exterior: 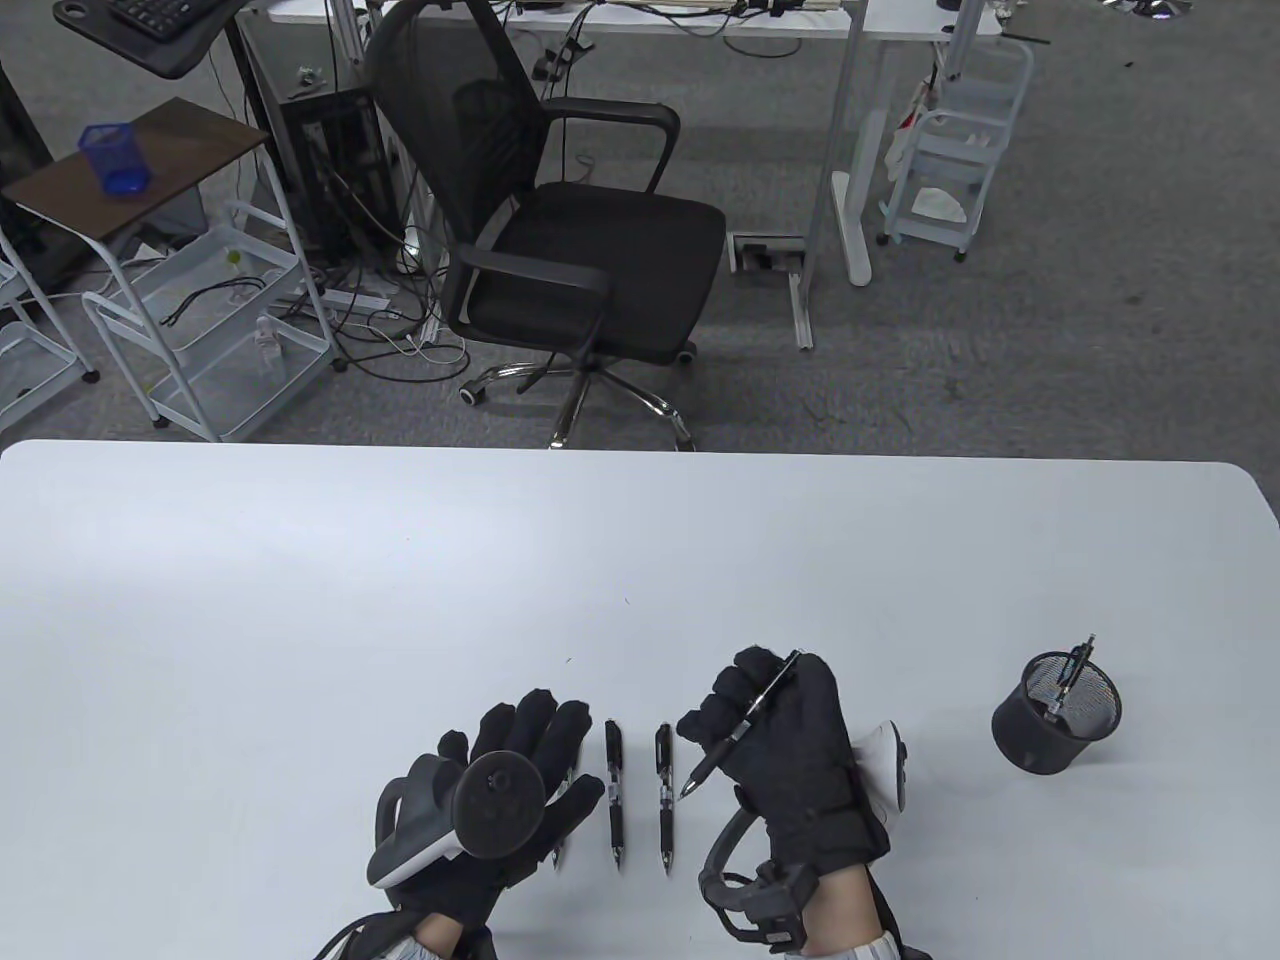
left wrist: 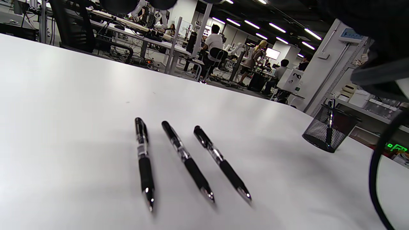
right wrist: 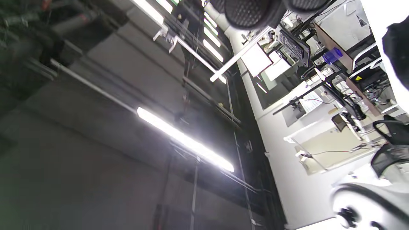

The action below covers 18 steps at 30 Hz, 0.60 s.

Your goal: Press to open click pens

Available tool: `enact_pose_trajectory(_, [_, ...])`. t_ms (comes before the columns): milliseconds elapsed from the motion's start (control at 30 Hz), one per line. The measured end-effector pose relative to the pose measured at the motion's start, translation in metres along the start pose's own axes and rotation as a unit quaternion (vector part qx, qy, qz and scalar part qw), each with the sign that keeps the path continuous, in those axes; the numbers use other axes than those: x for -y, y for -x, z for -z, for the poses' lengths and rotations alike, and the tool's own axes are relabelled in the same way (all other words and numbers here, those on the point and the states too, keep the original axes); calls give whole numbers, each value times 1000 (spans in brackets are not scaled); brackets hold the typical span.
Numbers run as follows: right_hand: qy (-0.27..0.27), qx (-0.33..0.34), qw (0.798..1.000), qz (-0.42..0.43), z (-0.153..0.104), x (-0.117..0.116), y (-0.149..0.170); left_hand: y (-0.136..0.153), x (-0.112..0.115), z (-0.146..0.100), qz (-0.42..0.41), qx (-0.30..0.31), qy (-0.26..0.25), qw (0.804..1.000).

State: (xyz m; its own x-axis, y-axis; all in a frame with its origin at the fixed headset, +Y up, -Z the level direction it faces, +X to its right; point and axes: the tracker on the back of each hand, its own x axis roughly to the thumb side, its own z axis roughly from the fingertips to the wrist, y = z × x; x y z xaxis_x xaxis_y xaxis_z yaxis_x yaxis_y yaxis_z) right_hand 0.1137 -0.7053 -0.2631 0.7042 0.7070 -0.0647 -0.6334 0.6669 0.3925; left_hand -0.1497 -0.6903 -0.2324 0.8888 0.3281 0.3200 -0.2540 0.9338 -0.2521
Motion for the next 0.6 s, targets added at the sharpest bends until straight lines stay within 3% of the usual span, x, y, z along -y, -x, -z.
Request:
enact_pose_trajectory(133, [19, 0, 998, -54, 1, -2, -5, 0, 0, 0, -1, 0, -1, 1000])
enact_pose_trajectory(400, [8, -7, 993, -118, 4, -1, -10, 0, 0, 0, 0, 0, -1, 1000])
enact_pose_trajectory(600, [2, -44, 976, -215, 5, 3, -14, 0, 0, 0, 0, 0, -1, 1000])
